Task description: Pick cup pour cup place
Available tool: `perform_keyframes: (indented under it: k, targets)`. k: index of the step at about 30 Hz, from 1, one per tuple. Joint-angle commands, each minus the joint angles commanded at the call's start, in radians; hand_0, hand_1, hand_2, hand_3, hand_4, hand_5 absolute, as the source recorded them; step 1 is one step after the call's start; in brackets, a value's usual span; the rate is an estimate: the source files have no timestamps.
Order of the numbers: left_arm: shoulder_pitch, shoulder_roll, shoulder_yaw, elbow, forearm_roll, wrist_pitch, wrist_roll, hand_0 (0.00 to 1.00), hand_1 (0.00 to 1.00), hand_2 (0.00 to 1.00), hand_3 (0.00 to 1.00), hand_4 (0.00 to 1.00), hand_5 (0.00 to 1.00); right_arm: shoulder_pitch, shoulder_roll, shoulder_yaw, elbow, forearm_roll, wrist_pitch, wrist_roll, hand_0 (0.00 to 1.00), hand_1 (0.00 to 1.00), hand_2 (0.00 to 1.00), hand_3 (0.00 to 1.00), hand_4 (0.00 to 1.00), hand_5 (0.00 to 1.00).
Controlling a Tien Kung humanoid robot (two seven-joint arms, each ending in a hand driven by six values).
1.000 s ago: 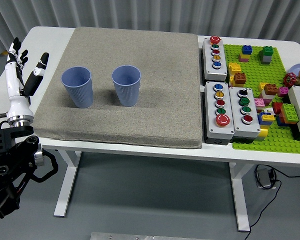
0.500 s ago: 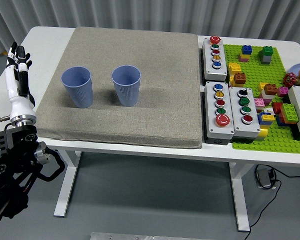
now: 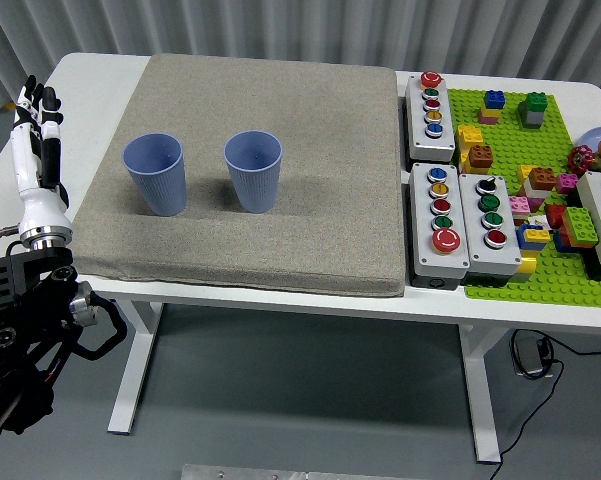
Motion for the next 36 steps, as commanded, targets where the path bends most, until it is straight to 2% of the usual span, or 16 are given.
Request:
perform_keyframes:
  k: [17,26,36]
  targets:
    - [0.011,-0.009,-0.026,-0.041,0.030,-0.001,0.004,0.849,0.872,0.998,0.987,0.905,0.998,0.003,-0.002,0.012,0.000,0.006,0.002,-0.001,0.671,0.598,0.559,0.572,0.002,0.075]
    - [0.008,-0.017,0.001,-0.044,0.038,-0.001,0.008,0.851,0.873,0.998,0.987,0.914,0.998,-0.008,0.003,0.012,0.002,0.023,0.001,0.003,0.670,0.597,0.559,0.572,0.002,0.081]
    - [0.033,-0.009,0.012,-0.073,0.057,0.004,0.017,0.850,0.873,0.998,0.987,0.915,0.998,-0.017,0.003,-0.003,0.001,0.027,-0.006,0.010,0.671,0.598,0.559,0.572,0.002,0.079]
